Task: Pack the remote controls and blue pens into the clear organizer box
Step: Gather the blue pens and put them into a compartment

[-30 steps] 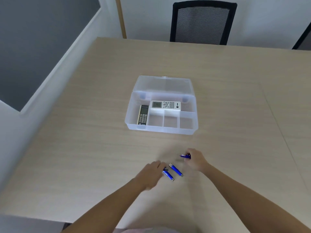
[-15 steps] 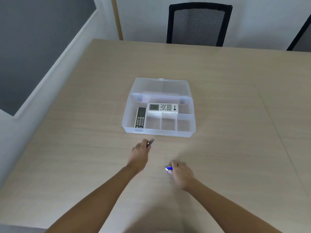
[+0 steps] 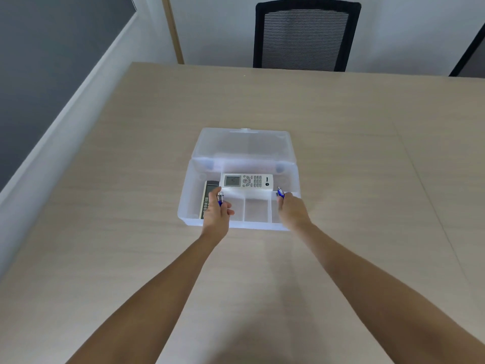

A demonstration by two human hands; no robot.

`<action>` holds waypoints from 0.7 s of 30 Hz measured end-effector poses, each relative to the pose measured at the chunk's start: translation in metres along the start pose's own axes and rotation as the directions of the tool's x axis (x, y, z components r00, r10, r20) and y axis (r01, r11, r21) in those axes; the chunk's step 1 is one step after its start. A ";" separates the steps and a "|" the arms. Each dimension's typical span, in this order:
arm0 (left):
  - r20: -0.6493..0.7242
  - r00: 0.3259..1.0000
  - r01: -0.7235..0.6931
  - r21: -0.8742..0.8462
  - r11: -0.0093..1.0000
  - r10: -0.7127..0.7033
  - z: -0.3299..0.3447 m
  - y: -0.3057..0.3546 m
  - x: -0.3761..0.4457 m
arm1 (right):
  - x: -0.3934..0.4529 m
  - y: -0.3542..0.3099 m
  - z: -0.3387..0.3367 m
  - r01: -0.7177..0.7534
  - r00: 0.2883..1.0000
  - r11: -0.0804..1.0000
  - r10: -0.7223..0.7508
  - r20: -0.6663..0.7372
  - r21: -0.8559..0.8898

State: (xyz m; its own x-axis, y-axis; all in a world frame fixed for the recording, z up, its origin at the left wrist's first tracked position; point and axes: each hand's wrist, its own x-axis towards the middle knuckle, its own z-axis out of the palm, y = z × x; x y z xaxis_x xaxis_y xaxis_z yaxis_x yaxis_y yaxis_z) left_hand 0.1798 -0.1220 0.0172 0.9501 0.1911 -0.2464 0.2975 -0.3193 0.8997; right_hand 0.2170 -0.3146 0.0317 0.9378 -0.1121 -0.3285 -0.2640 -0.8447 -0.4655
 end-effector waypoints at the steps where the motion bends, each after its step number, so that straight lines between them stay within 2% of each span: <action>1: 0.001 1.000 -0.016 0.015 1.000 0.016 0.000 -0.001 0.000 | 0.009 -0.006 0.001 -0.042 0.995 0.998 0.046 0.086 -0.049; 5: -0.001 0.999 -0.043 0.046 0.998 0.043 0.002 -0.006 0.002 | 0.028 -0.010 0.013 -0.161 0.920 0.986 0.169 0.355 -0.052; 9: -0.018 0.999 -0.035 0.028 0.999 0.036 0.004 -0.008 0.005 | 0.039 -0.007 0.011 -0.340 0.841 0.936 0.259 0.475 0.092; 11: -0.021 1.000 -0.011 -0.017 1.000 0.010 0.007 -0.007 0.008 | 0.045 -0.006 -0.001 -0.345 0.817 0.937 0.267 0.510 0.063; 12: -0.017 1.000 0.001 -0.048 0.999 -0.002 0.010 -0.004 0.010 | 0.048 -0.005 -0.009 -0.314 0.831 0.948 0.248 0.499 0.053; 13: -0.004 1.000 0.009 -0.077 0.997 -0.009 0.014 0.000 0.010 | 0.052 -0.004 -0.019 -0.268 0.874 0.961 0.211 0.437 0.072; 15: 0.039 0.999 -0.001 -0.110 0.994 0.005 0.026 0.010 0.012 | 0.061 0.000 -0.045 -0.155 0.963 0.982 0.127 0.236 0.108; 17: 0.121 0.992 -0.023 -0.105 0.994 0.036 0.041 0.025 0.014 | 0.067 0.006 -0.064 -0.069 0.997 0.997 0.067 0.048 0.038; 18: 0.179 0.983 -0.034 -0.091 0.995 0.050 0.051 0.033 0.014 | 0.067 0.010 -0.069 -0.064 0.997 0.998 0.063 0.040 0.027; 21: 0.402 0.914 -0.077 0.056 0.995 0.048 0.087 0.051 0.012 | 0.066 0.020 -0.070 -0.161 0.964 0.985 0.142 0.225 0.067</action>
State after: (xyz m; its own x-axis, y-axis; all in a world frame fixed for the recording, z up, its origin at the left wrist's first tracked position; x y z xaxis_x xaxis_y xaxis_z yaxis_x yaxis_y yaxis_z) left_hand 0.2140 -0.2169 0.0286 0.9204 -0.2140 -0.3271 0.2283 -0.3850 0.8942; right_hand 0.2890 -0.3759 0.0584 0.8158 -0.1107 -0.5676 -0.4263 -0.7784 -0.4609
